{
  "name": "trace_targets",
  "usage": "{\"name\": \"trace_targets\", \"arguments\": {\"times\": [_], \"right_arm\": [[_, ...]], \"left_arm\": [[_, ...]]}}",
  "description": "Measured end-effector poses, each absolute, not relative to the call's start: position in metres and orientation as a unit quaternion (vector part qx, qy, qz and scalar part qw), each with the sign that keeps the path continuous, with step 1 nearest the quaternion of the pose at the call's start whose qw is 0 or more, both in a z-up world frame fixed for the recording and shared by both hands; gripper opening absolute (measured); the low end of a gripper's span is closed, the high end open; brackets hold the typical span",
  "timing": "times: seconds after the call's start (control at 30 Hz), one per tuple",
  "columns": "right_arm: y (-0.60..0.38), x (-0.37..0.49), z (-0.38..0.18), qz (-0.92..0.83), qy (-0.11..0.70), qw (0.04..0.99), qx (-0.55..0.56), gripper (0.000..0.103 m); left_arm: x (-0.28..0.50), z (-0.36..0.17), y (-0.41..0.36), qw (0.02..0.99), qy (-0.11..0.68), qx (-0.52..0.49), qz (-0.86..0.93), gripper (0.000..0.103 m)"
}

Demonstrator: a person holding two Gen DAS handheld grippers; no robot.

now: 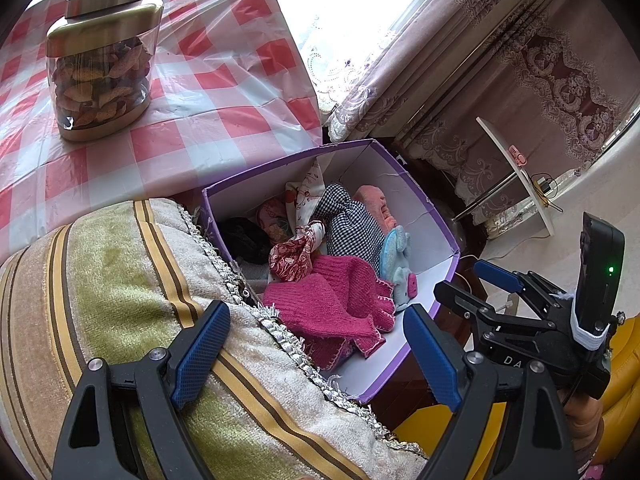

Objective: Organize soft objects

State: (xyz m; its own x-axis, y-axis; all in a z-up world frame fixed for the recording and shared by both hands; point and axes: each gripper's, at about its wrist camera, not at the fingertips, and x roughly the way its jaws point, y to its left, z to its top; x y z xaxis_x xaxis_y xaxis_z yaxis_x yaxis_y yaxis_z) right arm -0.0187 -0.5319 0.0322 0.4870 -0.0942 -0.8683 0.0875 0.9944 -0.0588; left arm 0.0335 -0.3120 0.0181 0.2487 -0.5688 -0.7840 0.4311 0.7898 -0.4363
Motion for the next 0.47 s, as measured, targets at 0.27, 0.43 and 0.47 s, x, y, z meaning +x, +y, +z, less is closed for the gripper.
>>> {"name": "trace_targets", "arguments": {"times": [0.27, 0.43, 0.47], "right_arm": [[-0.5328, -0.0189, 0.0312, -0.052, 0.505, 0.862, -0.003, 0.078], [-0.5332, -0.0194, 0.0304, -0.053, 0.505, 0.862, -0.003, 0.078], [-0.5332, -0.0197, 0.0302, -0.053, 0.505, 0.861, -0.003, 0.078]], "left_arm": [[0.0333, 0.0179, -0.3124, 0.788, 0.524, -0.066, -0.317, 0.089], [0.0327, 0.0180, -0.3137, 0.790, 0.522, -0.060, -0.317, 0.089], [0.0327, 0.0175, -0.3150, 0.789, 0.522, -0.056, -0.317, 0.090]]}}
